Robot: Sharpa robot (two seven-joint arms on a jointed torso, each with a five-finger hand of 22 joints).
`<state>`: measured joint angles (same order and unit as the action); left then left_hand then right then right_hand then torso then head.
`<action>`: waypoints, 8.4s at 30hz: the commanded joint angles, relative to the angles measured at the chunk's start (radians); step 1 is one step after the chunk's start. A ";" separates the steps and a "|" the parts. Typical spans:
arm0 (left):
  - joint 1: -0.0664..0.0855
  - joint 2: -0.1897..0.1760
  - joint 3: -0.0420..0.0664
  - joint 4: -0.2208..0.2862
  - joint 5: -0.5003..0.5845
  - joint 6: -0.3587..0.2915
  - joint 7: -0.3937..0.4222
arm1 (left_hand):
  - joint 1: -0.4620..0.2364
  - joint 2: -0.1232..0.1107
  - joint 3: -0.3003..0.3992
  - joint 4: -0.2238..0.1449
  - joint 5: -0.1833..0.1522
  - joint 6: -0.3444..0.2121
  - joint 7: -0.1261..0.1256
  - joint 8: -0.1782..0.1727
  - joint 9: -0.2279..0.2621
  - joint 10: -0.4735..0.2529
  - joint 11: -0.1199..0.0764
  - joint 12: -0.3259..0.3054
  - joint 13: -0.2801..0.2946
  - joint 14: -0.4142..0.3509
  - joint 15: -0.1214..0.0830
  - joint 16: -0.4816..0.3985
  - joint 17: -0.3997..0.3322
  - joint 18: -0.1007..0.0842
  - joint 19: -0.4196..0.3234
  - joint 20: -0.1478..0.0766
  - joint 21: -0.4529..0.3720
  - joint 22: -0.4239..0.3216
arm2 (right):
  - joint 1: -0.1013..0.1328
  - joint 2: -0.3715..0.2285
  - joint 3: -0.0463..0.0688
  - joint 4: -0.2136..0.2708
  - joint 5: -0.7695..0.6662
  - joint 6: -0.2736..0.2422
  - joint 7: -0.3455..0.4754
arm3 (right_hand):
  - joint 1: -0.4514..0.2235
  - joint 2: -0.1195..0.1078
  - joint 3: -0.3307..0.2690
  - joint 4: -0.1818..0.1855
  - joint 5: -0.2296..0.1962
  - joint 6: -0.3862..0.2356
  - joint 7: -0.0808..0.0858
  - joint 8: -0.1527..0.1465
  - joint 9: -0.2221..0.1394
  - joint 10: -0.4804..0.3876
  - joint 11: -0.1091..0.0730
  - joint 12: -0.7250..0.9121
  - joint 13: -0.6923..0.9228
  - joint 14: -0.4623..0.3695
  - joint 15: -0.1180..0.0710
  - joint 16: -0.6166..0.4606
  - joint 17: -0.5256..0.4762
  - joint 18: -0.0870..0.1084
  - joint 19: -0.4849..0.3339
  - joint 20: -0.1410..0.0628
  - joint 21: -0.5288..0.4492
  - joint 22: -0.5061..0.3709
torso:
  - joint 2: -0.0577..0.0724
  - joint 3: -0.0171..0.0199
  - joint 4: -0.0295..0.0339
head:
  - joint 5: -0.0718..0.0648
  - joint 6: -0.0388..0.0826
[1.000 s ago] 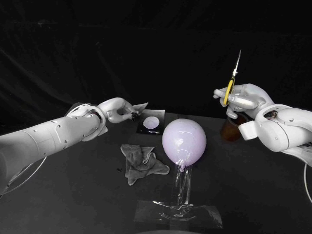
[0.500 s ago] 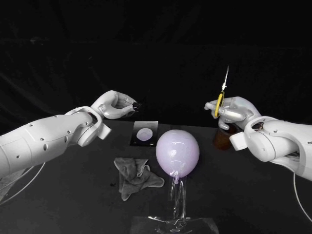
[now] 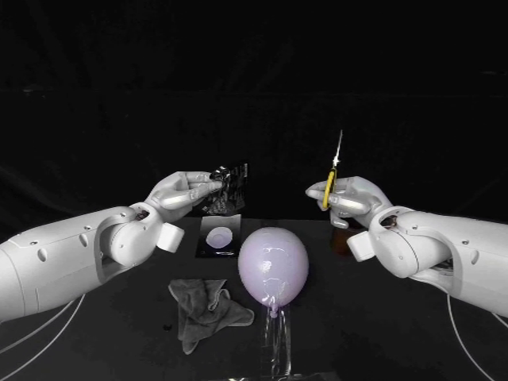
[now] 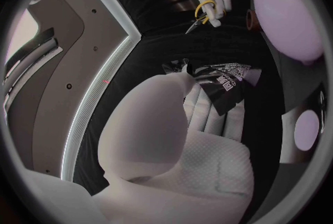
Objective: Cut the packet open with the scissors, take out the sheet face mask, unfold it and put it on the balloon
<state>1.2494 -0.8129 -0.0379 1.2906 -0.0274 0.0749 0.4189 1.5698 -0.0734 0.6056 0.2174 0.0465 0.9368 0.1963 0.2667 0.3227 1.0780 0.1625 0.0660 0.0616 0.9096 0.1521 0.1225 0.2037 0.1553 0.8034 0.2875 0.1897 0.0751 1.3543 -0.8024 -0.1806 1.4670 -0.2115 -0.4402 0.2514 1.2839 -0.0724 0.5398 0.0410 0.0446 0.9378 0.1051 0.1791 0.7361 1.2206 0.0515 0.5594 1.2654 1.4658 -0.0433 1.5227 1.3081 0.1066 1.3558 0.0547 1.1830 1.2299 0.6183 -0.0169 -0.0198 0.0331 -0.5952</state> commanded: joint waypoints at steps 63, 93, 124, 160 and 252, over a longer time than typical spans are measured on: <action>-0.018 0.048 0.008 0.059 0.151 0.326 -0.026 | -0.030 0.025 0.002 -0.063 0.002 -0.022 0.003 0.050 0.072 0.004 0.002 -0.004 0.001 0.026 -0.002 -0.008 -0.003 0.030 0.086 -0.022 0.041 0.010 | -0.024 0.055 0.003 0.061 0.085 0.151 0.054 | -0.013 -0.055 -0.149 -0.029 0.004 -0.173 0.036 -0.106 -0.165 0.304 0.000 0.815 0.076 0.084 0.026 0.013 0.157 -0.019 0.005 0.021 0.008 0.030 | 0.001 -0.0016 0.0021 | -0.097 0.007; -0.018 0.038 0.009 0.062 0.141 0.346 -0.027 | -0.036 0.031 0.000 -0.072 0.002 -0.023 0.003 0.052 0.074 0.007 0.002 -0.004 0.001 0.029 -0.003 -0.009 -0.003 0.030 0.098 -0.027 0.048 0.011 | -0.024 0.060 0.004 0.021 0.070 0.139 0.052 | -0.004 -0.045 -0.154 -0.029 0.004 -0.165 0.039 -0.106 -0.170 0.304 0.003 0.814 0.074 0.084 0.029 0.013 0.157 -0.019 0.004 0.023 0.005 0.030 | 0.001 -0.0022 0.0033 | -0.103 0.009; -0.017 0.040 0.009 0.046 0.140 0.341 -0.037 | -0.038 0.031 0.000 -0.074 0.002 -0.023 0.003 0.052 0.075 0.008 0.001 -0.004 0.001 0.030 -0.003 -0.009 -0.003 0.030 0.100 -0.028 0.049 0.011 | -0.024 0.054 0.004 0.080 0.065 0.174 0.062 | 0.031 0.071 -0.154 -0.009 0.004 0.114 -0.017 0.008 -0.163 0.306 -0.041 0.829 0.092 0.084 0.000 0.013 0.158 -0.014 -0.001 0.016 -0.009 0.030 | 0.000 -0.0020 0.0028 | -0.103 0.006; -0.017 0.040 0.008 0.044 0.127 0.197 -0.105 | -0.416 -0.072 -0.304 0.073 0.002 -0.231 0.096 -0.094 0.003 -0.199 0.078 -0.002 0.002 -0.086 0.056 -0.059 -0.023 -0.035 -0.106 0.004 -0.075 -0.014 | -0.026 0.038 0.007 0.096 0.062 -0.004 0.057 | 0.018 0.108 -0.107 -0.025 0.004 0.140 -0.052 0.093 -0.073 0.301 -0.076 0.794 0.058 0.084 -0.036 0.009 0.152 -0.014 0.001 -0.014 -0.021 0.031 | 0.000 -0.0017 0.0028 | -0.097 0.017; -0.060 0.110 -0.012 0.022 -0.021 -0.015 -0.113 | 0.009 0.045 -0.534 -0.146 0.001 -0.146 0.031 -0.063 0.007 -0.214 0.050 0.023 0.005 -0.171 0.049 -0.042 -0.047 -0.034 -0.241 0.002 -0.112 -0.025 | -0.043 0.034 0.022 0.086 0.083 -0.108 0.018 | -0.004 0.097 -0.060 -0.064 0.004 0.116 -0.055 0.131 -0.014 0.302 -0.079 0.775 0.040 0.085 -0.038 0.011 0.157 -0.013 0.000 -0.018 -0.033 0.031 | 0.001 -0.0014 0.0030 | -0.102 0.022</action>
<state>1.1916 -0.7063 -0.0509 1.3085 0.0066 0.0997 0.2701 1.5717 -0.0272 0.0718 0.0753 0.0465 0.7842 0.2003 0.1997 0.3293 0.8583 0.2144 0.0843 0.0663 0.7329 0.2015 0.0802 0.1563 0.1321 0.5546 0.2889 0.0787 0.0489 1.3118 -0.7694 -0.1599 1.5526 -0.1148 -0.5551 0.2574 1.2791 0.0167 0.4612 -0.0101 0.0421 1.0374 0.0735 0.3045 0.7205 1.2363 0.0841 0.5720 1.2443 1.4687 -0.0732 1.5275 1.3073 0.0746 1.3569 0.0452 1.1546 1.2601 0.6185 -0.0186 -0.0170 -0.0685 -0.5717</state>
